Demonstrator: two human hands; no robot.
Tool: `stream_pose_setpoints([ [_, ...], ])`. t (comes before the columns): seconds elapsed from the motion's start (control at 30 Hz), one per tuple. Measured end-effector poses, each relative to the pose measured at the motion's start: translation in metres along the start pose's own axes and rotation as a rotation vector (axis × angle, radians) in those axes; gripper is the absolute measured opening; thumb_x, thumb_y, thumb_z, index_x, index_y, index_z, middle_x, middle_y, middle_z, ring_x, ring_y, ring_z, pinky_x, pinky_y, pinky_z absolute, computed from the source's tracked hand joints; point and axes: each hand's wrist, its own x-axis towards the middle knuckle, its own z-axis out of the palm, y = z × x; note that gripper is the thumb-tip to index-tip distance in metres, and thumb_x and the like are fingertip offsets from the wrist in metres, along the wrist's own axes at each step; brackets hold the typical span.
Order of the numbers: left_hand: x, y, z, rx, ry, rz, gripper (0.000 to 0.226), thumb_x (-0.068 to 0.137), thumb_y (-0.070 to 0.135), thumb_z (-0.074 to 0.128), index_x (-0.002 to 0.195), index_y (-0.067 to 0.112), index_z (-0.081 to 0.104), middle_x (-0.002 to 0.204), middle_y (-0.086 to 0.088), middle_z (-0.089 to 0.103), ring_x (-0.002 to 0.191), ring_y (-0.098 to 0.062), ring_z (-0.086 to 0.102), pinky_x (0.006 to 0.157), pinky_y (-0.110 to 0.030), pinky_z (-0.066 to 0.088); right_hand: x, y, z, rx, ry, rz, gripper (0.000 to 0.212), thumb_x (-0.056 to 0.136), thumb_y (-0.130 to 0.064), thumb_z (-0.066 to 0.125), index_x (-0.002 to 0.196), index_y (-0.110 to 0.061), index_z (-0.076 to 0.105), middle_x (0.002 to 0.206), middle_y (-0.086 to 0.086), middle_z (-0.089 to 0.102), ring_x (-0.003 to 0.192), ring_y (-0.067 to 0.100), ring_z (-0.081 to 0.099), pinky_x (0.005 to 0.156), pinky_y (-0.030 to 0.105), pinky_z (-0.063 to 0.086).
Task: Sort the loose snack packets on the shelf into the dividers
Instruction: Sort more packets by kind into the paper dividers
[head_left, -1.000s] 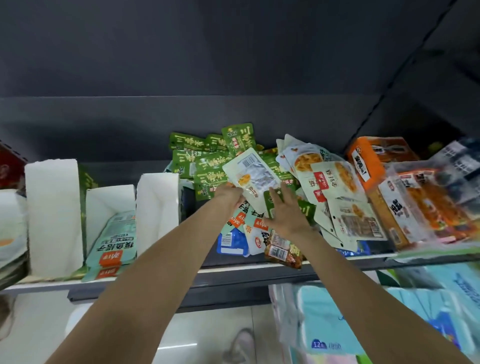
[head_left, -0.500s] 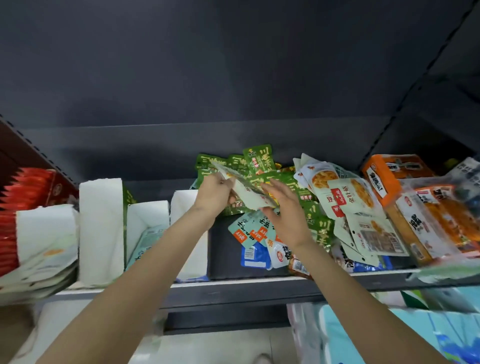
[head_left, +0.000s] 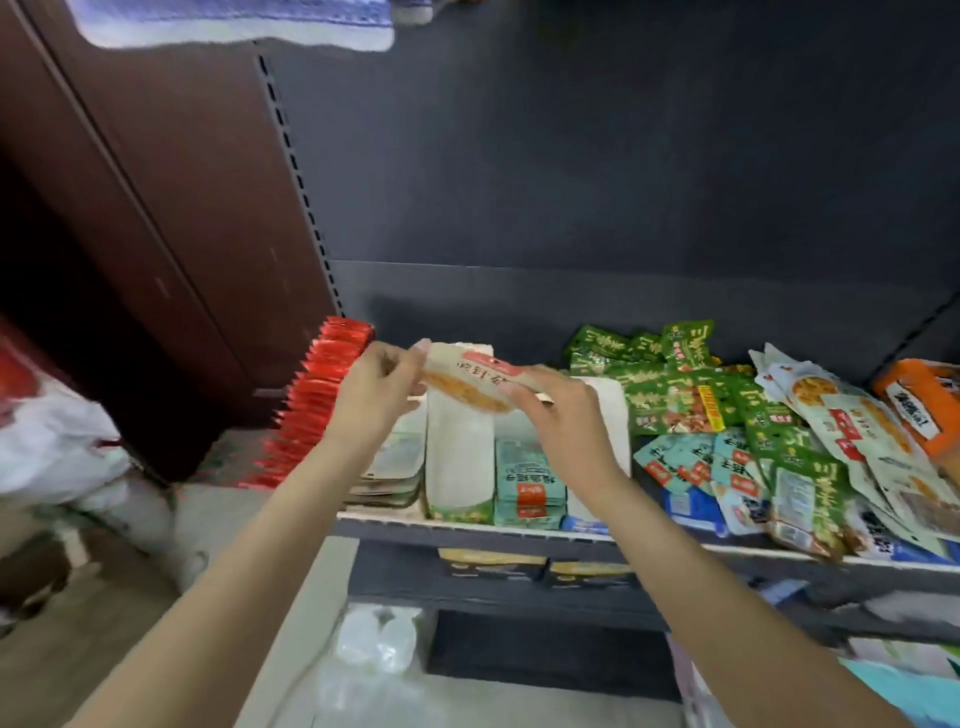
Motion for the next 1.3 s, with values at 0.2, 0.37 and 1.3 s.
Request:
stream_pose_setpoints([
  [0.2,-0.007,-0.031,-0.084,0.298,0.008,0.282,0.026,0.091,0.004,0.045,0.094,0.016,0.069,0.094,0.005,0.068,0.091,-0.010,0.061,0.078,-0.017,0.043,-0.009,-0.029,0.083,-0.018,-0.070,0.093,0.023,0.092,-0.015,0.057,0.111,-0.008,0.068,0.110,0.004,0.068,0.094,0.007,0.057,0.074,-0.002,0.039],
  [0.37,-0.016,-0.052,-0.104,0.238,-0.144,0.366,0.041,0.085,-0.007,0.045,0.105,0.025,0.064,0.101,0.013,0.068,0.102,-0.001,0.061,0.092,-0.019,0.044,-0.016,-0.034,0.109,-0.217,-0.151,0.113,0.025,0.092,-0.009,0.055,0.115,-0.009,0.067,0.118,0.007,0.066,0.109,0.019,0.060,0.084,0.000,0.030],
  [1.3,-0.005,-0.099,-0.089,1.526,-0.376,0.721,0.022,0.091,0.007,0.042,0.106,0.015,0.056,0.105,-0.003,0.065,0.099,-0.024,0.056,0.085,-0.031,0.033,-0.029,-0.021,0.118,-0.467,-0.482,0.223,0.033,0.096,-0.009,0.045,0.126,-0.016,0.058,0.138,0.003,0.051,0.113,0.016,0.054,0.093,0.019,0.036],
])
